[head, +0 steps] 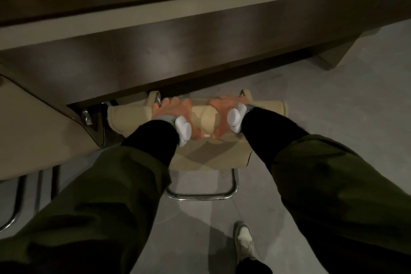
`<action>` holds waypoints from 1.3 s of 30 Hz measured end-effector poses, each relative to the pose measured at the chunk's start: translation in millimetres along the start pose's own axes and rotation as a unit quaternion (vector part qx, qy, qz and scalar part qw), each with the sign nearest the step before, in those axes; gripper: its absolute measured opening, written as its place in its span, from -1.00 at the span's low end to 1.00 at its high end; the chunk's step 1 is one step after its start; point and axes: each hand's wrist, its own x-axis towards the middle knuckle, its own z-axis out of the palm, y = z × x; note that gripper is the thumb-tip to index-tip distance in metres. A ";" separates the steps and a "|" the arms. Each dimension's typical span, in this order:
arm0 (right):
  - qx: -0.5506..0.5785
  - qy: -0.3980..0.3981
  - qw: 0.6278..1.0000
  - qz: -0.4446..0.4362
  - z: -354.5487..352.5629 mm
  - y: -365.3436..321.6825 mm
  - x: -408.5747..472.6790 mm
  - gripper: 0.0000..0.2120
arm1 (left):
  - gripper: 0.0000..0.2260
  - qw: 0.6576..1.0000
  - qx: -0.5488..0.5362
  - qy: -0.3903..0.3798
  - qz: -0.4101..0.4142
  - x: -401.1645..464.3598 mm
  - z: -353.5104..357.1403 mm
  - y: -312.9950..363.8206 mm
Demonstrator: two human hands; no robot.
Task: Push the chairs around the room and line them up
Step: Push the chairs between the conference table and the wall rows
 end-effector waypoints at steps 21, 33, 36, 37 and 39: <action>-0.015 -0.074 0.988 -0.134 -57.1 76.2 154.2 -0.45 | -0.21 0.993 0.003 0.011 -0.118 148.8 -31.7 -4.5; -0.015 -0.040 0.990 -0.138 -75.4 123.4 204.2 -0.24 | -0.27 0.992 -0.034 0.042 -0.116 205.7 -43.5 27.8; -0.031 -0.027 0.990 -0.132 -81.1 135.3 208.9 -0.18 | -0.25 0.992 -0.029 0.036 -0.116 218.9 -46.2 38.4; -0.036 -0.023 0.990 -0.133 -81.5 137.0 212.2 -0.18 | -0.27 0.992 -0.023 0.034 -0.118 223.8 -45.4 36.6; -0.036 -0.014 0.990 -0.134 -84.1 137.4 221.5 -0.22 | -0.30 0.992 -0.014 0.030 -0.124 234.7 -45.5 27.0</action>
